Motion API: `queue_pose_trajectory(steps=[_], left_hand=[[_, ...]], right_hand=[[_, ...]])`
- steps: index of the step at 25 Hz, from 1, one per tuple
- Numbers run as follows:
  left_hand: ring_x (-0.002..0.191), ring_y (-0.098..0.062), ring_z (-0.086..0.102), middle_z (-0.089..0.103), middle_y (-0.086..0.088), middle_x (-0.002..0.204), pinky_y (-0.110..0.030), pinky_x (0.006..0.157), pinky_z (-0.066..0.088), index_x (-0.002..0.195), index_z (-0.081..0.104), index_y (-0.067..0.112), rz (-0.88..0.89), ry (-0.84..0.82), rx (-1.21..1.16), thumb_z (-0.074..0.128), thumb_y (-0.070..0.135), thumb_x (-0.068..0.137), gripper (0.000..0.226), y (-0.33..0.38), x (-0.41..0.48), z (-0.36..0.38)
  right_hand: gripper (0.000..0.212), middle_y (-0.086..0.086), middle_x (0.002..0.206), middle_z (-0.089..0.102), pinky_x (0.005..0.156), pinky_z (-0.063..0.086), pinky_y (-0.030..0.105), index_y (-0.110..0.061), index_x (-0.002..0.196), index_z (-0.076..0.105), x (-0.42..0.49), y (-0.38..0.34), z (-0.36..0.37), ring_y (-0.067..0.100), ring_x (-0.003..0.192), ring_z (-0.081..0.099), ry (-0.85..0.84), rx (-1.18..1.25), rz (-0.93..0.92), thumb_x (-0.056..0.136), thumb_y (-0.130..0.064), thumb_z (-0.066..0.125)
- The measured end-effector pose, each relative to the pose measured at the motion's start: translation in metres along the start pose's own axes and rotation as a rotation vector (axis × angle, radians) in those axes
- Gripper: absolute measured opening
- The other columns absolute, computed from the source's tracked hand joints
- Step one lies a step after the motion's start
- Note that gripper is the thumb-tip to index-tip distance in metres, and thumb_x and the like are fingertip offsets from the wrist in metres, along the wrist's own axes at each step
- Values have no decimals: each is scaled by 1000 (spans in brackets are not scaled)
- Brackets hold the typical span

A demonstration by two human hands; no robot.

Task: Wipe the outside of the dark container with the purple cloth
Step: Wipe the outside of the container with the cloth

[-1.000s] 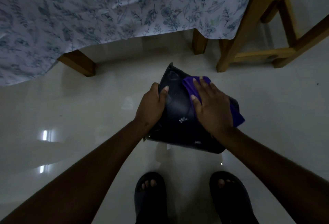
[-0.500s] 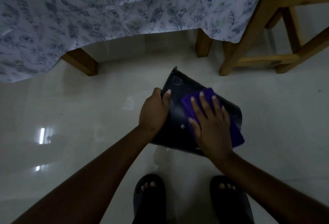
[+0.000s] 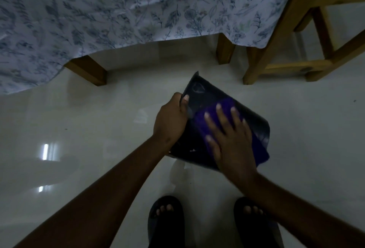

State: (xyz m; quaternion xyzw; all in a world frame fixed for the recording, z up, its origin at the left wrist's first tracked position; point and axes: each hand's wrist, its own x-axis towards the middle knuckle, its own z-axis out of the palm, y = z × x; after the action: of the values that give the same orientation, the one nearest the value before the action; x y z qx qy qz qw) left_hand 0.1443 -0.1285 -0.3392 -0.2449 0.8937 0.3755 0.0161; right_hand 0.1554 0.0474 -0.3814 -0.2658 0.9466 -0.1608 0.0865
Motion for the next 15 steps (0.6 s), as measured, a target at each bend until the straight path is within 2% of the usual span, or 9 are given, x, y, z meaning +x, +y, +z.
queue_pose_trajectory(steps=[2, 4, 6, 8, 10, 12, 13, 15], left_hand=[[64, -7, 53, 54, 8, 72, -13, 51, 37, 85, 48, 20, 15, 25, -18, 31, 36, 102, 29, 3, 5, 3], [62, -2, 52, 53, 11, 69, -9, 52, 41, 85, 49, 18, 30, 35, -53, 32, 34, 103, 29, 3, 0, 6], [63, -5, 54, 55, 10, 70, -13, 54, 41, 85, 50, 16, 32, 37, -54, 32, 35, 103, 31, -1, -4, 5], [64, -12, 56, 56, 7, 70, -23, 55, 41, 84, 50, 16, 14, 40, -20, 31, 38, 102, 34, -4, -6, 2], [63, -16, 55, 55, 6, 68, -27, 54, 37, 81, 47, 19, -3, 18, 85, 29, 41, 102, 35, -3, 2, 0], [60, -13, 51, 52, 6, 66, -28, 52, 33, 79, 45, 21, 7, -1, 193, 29, 41, 101, 34, 1, 11, 1], [59, -11, 49, 51, 7, 66, -27, 51, 32, 79, 45, 21, 22, -3, 201, 30, 41, 101, 34, 4, 14, 2], [60, -9, 48, 49, 8, 65, -23, 51, 32, 79, 47, 18, 35, -14, 147, 32, 38, 102, 33, 6, 16, 2]], right_hand=[[54, 0, 163, 10, 116, 14, 52, -37, 151, 15, -17, -1, 5, 29, 149, 3, -3, 2, -57, 98, -44, 24], [52, 2, 161, 20, 114, 19, 49, -33, 150, 20, 18, 7, -4, 29, 147, 16, 47, 22, 27, 99, -45, 22], [51, 7, 153, 38, 111, 29, 43, -25, 148, 30, 61, 22, -18, 27, 139, 36, 49, 139, 192, 101, -44, 24], [55, 8, 149, 44, 108, 33, 40, -21, 148, 32, 71, 34, -20, 26, 133, 44, 22, 184, 236, 100, -47, 21], [62, 7, 158, 29, 112, 28, 46, -25, 152, 19, 40, 26, -13, 29, 142, 31, -9, 54, 162, 97, -54, 16], [66, 4, 162, 12, 114, 18, 50, -28, 153, 9, -4, 8, -3, 31, 148, 12, -60, -32, 37, 96, -59, 19], [67, 4, 163, 10, 114, 16, 50, -29, 153, 9, -17, 5, 1, 31, 148, 8, -66, -40, -6, 95, -60, 21], [64, 3, 162, 13, 114, 17, 49, -30, 153, 12, -7, 11, 1, 30, 148, 11, -34, -14, -38, 96, -57, 24]])
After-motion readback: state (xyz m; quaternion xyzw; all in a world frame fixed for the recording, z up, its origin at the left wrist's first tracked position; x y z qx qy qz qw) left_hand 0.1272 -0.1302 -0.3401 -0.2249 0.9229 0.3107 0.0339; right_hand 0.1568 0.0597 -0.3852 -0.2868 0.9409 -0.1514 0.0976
